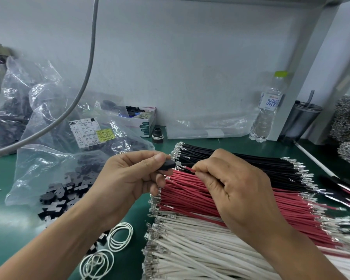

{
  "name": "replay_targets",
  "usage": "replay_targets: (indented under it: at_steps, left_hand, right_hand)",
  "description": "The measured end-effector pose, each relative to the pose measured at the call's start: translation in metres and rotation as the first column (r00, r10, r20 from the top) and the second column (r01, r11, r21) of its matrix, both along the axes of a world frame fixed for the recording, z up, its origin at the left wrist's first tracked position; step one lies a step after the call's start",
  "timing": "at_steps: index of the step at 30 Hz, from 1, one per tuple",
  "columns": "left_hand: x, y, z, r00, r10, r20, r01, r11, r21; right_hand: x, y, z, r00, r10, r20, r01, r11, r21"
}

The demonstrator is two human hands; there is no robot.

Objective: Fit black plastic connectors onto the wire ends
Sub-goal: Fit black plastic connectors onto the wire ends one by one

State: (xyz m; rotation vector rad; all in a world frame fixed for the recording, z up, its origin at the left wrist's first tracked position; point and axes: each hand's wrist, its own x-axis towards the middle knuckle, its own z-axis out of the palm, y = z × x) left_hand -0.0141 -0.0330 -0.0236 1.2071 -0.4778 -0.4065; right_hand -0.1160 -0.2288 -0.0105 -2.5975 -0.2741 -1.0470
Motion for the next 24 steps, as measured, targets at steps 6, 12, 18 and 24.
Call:
replay_targets:
  at_steps: [6, 12, 18, 24]
  left_hand:
    - [0.0, 0.002, 0.004, 1.0, -0.017, -0.012, 0.018, 0.999, 0.032]
    - [-0.003, 0.0, 0.007, 1.0, 0.002, -0.026, 0.0, 0.996, 0.088]
    - [-0.011, -0.005, 0.005, 0.967, 0.102, 0.232, -0.153, 0.964, 0.215]
    - [-0.01, -0.002, 0.002, 0.848, 0.13, 0.513, -0.306, 0.912, 0.275]
  right_hand:
    - [0.0, -0.004, 0.001, 0.997, -0.068, 0.041, 0.076, 0.96, -0.27]
    - [0.0, 0.003, 0.003, 0.998, -0.011, -0.068, 0.006, 0.997, -0.081]
    - [0.004, 0.008, -0.007, 0.979, 0.027, -0.204, 0.004, 0.989, 0.149]
    - [0.002, 0.003, -0.006, 0.991, 0.029, -0.131, 0.003, 0.972, 0.234]
